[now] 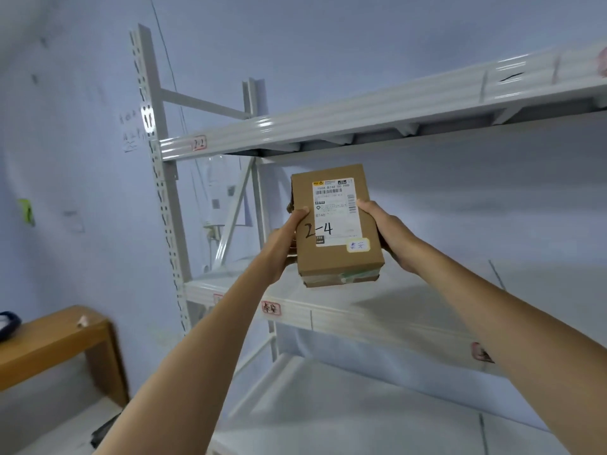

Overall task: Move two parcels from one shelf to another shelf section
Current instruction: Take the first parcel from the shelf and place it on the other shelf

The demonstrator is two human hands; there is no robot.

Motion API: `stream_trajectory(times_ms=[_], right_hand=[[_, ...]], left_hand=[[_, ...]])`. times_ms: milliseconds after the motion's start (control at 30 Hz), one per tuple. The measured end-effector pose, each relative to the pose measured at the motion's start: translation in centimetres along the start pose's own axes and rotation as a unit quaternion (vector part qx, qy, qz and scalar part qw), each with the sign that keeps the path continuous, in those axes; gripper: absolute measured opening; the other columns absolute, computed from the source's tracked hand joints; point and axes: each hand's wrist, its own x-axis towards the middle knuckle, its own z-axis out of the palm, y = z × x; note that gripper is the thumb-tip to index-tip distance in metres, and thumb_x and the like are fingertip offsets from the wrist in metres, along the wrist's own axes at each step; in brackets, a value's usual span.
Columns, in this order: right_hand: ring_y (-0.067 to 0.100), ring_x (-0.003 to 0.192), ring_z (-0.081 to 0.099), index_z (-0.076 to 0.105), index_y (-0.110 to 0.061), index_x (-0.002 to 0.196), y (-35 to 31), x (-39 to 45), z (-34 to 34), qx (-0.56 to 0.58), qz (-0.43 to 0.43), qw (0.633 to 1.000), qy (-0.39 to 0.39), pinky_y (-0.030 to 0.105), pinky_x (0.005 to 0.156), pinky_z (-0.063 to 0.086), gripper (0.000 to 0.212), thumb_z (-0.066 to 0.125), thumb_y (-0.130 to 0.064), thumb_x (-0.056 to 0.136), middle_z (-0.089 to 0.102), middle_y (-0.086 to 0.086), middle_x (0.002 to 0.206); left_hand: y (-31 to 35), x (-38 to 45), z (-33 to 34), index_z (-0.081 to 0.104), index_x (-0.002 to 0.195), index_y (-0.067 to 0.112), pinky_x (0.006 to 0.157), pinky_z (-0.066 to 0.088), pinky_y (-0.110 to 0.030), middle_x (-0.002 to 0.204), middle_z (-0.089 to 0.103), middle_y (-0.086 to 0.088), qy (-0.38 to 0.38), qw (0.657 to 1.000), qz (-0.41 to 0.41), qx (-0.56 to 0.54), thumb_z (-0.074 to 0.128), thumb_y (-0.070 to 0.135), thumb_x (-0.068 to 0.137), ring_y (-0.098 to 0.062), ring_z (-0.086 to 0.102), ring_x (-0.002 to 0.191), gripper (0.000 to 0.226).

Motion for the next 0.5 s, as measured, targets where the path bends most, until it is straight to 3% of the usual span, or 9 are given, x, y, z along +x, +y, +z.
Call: stream_trajectory(times_ms=[100,300,500], right_hand=[[0.026,0.105,0.076,0.077,-0.035,0.107,0.1,3.7,2.5,0.007,0.007,1.0,0.004,0.047,0.112,0.049,0.049,0.044,-0.069,0.096,0.083,0.0,0.108],[0.027,0.106,0.077,0.076,-0.033,0.111,0.8,9.5,6.6,-0.01,0.01,1.0,0.003,0.045,0.105,0.054,0.049,0.044,-0.068,0.097,0.082,0.002,0.11],[0.027,0.109,0.075,0.072,-0.035,0.11,-0.4,11.5,9.5,-0.015,0.018,0.999,0.028,0.039,0.1,0.056,0.044,0.041,-0.064,0.101,0.08,0.003,0.117]], left_hand=[[-0.3,3.7,-2.8,0.073,0.117,0.018,0.083,0.059,-0.036,0.11,0.08,-0.009,-0.007,1.0,-0.005,0.002,0.062,0.062,0.087,-0.027,0.074,0.098,0.054],[-1.7,9.3,-7.7,0.071,0.123,0.02,0.088,0.058,-0.038,0.115,0.079,-0.009,-0.023,1.0,-0.007,-0.004,0.062,0.064,0.085,-0.032,0.072,0.11,0.059],[-1.6,13.0,-11.0,0.071,0.115,0.02,0.098,0.058,-0.043,0.117,0.077,-0.013,-0.063,0.998,-0.018,0.006,0.062,0.065,0.086,-0.035,0.072,0.112,0.055]])
